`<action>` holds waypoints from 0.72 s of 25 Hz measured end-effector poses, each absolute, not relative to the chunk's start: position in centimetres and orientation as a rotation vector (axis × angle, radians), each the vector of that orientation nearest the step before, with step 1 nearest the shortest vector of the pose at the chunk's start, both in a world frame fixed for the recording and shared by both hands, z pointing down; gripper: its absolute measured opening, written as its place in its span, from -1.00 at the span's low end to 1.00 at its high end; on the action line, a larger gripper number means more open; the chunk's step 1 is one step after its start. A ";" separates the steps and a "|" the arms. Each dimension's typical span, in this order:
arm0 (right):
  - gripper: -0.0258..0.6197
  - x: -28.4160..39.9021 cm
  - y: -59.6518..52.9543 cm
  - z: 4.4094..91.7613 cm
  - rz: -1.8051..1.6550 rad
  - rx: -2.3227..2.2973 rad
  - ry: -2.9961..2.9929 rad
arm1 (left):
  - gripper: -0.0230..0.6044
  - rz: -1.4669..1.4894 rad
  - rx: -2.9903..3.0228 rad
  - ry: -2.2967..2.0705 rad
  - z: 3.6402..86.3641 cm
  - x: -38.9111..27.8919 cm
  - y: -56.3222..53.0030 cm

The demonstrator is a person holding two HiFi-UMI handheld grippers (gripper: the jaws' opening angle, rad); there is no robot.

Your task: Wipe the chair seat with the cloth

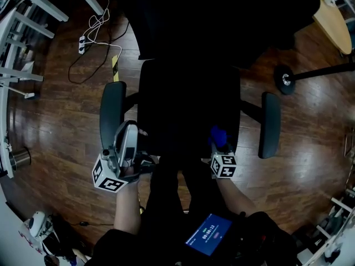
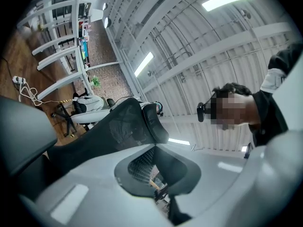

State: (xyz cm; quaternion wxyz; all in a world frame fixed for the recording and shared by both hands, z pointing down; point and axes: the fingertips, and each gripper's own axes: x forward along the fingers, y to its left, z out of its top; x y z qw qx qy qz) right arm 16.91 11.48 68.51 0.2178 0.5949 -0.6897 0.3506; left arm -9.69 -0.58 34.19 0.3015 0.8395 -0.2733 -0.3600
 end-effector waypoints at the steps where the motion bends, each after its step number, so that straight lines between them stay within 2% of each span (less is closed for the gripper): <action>1: -0.65 13.5 10.7 68.4 0.973 1.569 -1.984 | -0.95 -0.957 2.227 -0.730 34.1 -9.9 -0.6; 6: -0.65 -3.9 8.1 67.3 0.969 1.193 -2.275 | -0.95 -0.950 2.240 -0.756 33.6 -10.6 -0.7; 10: -0.65 -13.2 9.7 67.7 0.981 0.971 -2.339 | -0.95 -0.942 2.240 -0.784 33.7 -11.6 -0.5; 14: -0.65 -15.3 11.5 69.8 0.951 0.880 -2.314 | -0.95 -0.932 2.241 -0.790 33.9 -12.3 -0.3; 18: -0.65 -11.6 12.3 70.7 0.926 0.914 -2.284 | -0.95 -0.933 2.229 -0.784 34.5 -12.9 -0.2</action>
